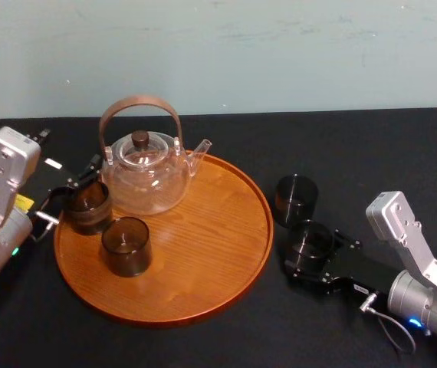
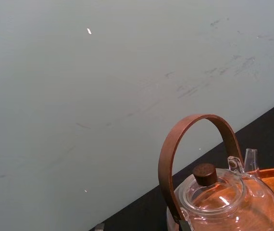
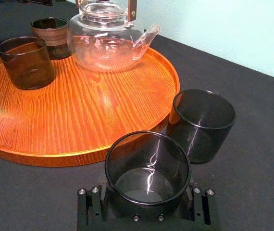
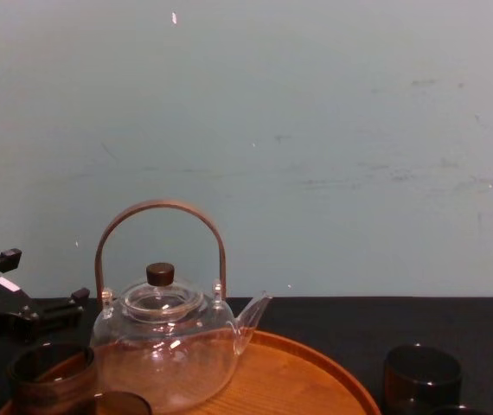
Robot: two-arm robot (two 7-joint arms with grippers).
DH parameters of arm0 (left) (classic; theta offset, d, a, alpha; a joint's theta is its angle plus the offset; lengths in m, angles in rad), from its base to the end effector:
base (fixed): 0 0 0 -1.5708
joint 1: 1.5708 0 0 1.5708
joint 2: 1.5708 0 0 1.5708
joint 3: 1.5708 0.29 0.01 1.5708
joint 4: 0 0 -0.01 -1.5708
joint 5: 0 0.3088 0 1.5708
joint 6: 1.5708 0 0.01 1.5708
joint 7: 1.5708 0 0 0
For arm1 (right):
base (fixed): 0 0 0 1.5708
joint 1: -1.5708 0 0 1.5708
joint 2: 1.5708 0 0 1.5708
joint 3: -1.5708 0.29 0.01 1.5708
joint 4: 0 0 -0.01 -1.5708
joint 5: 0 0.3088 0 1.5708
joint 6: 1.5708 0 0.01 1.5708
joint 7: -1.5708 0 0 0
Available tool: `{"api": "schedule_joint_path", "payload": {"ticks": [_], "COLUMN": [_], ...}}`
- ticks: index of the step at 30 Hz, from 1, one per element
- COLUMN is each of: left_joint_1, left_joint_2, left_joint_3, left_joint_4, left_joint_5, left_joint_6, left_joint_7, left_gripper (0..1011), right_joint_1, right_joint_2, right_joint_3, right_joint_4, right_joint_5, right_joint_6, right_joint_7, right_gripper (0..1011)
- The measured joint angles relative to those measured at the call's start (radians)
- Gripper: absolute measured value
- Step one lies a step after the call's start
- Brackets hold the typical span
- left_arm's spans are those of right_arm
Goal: Pick up the glass from the table and place it on the tray.
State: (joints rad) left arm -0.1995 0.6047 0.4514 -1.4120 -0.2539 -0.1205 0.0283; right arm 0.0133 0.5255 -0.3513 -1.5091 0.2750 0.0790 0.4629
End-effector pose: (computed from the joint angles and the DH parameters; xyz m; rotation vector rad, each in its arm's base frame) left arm 0.3581 0.0827 -0.3023 0.3045 -0.2850 1.2480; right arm 0.3118 -0.0631 -0.3297 -0.3768 0.0783 -0.8061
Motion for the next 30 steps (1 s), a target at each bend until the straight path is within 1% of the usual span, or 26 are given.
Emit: {"api": "schedule_joint_path", "payload": {"ticks": [3, 7, 13, 16, 22, 25, 30], "left_joint_1": [0.0, 0.0, 0.0, 0.0, 0.0, 0.0, 0.0], "left_joint_2": [0.0, 0.0, 0.0, 0.0, 0.0, 0.0, 0.0], "left_joint_3": [0.0, 0.0, 0.0, 0.0, 0.0, 0.0, 0.0], "left_joint_4": [0.0, 0.0, 0.0, 0.0, 0.0, 0.0, 0.0], "left_joint_5": [0.0, 0.0, 0.0, 0.0, 0.0, 0.0, 0.0], "left_joint_6": [0.0, 0.0, 0.0, 0.0, 0.0, 0.0, 0.0], "left_joint_7": [0.0, 0.0, 0.0, 0.0, 0.0, 0.0, 0.0], "left_gripper": [1001, 1001, 1001, 1001, 1001, 1001, 1001], "right_joint_1": [0.0, -0.001, -0.01, -0.012, -0.007, 0.004, 0.029], "right_joint_2": [0.0, 0.004, 0.014, 0.018, 0.019, 0.013, -0.004], "right_joint_3": [0.0, -0.001, -0.019, -0.037, -0.09, -0.125, -0.168], "right_joint_4": [0.0, -0.005, -0.046, -0.07, -0.112, -0.127, -0.133], "right_joint_5": [0.0, 0.006, 0.01, 0.008, -0.014, -0.028, -0.047], "right_joint_6": [0.0, -0.013, -0.018, -0.02, -0.018, -0.013, 0.002], "right_joint_7": [0.0, 0.012, 0.03, 0.043, 0.064, 0.076, 0.084], "right_gripper": [905, 905, 905, 905, 905, 905, 904]}}
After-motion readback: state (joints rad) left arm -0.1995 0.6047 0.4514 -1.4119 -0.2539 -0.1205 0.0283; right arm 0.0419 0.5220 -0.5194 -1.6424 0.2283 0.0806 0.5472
